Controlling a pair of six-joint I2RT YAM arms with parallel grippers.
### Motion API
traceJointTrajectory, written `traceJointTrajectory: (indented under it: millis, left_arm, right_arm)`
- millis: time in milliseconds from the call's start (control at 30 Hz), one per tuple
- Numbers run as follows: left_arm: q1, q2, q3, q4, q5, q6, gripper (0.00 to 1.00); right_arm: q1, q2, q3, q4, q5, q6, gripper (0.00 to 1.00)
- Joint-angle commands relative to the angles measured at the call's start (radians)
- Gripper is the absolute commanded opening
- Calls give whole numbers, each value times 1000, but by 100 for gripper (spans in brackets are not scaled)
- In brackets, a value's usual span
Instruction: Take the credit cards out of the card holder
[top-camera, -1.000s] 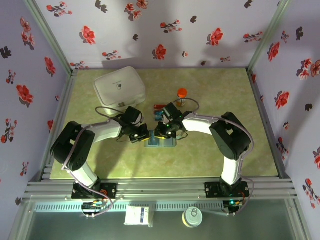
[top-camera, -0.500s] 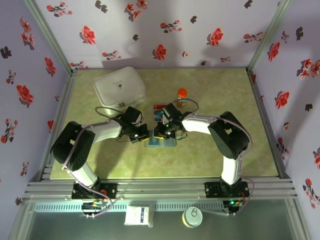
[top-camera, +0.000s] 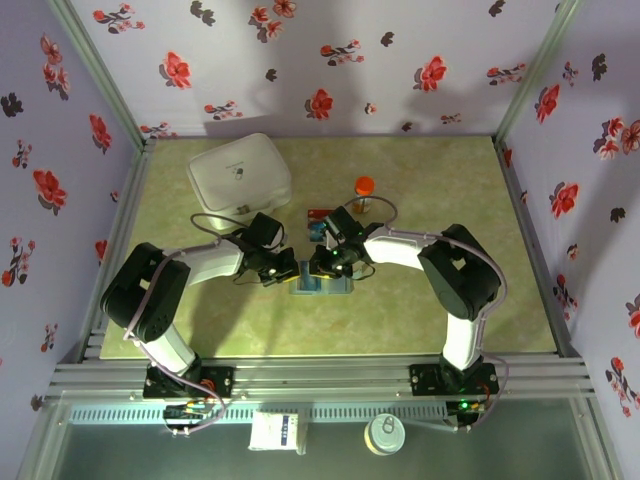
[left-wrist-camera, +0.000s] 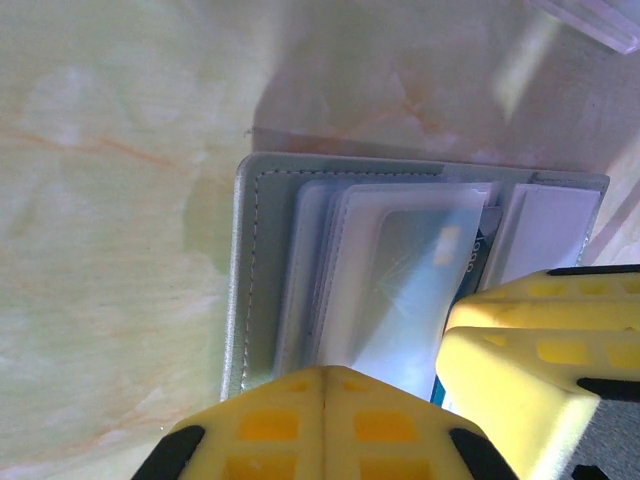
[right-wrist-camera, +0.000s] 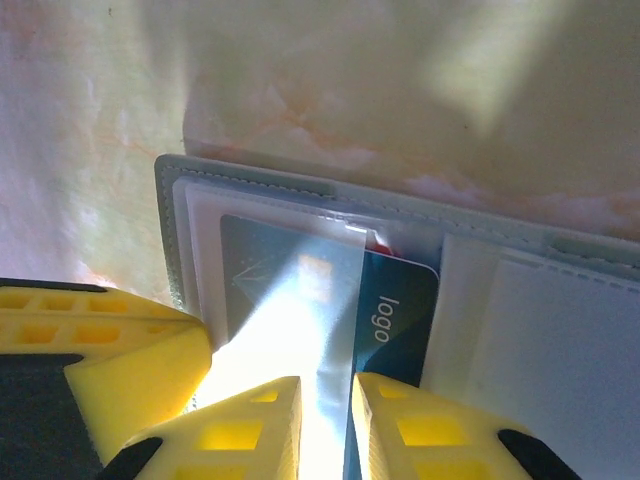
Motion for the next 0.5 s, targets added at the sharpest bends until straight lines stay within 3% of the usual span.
traceJointTrajectory:
  millis: [0, 467]
  left_arm:
    - [6, 2, -16, -35, -23, 10, 4]
    - [-11, -30, 7, -57, -18, 1, 3]
  right_arm:
    - [1, -21, -6, -91, 50, -26, 23]
    - [1, -63, -10, -75, 27, -38, 24]
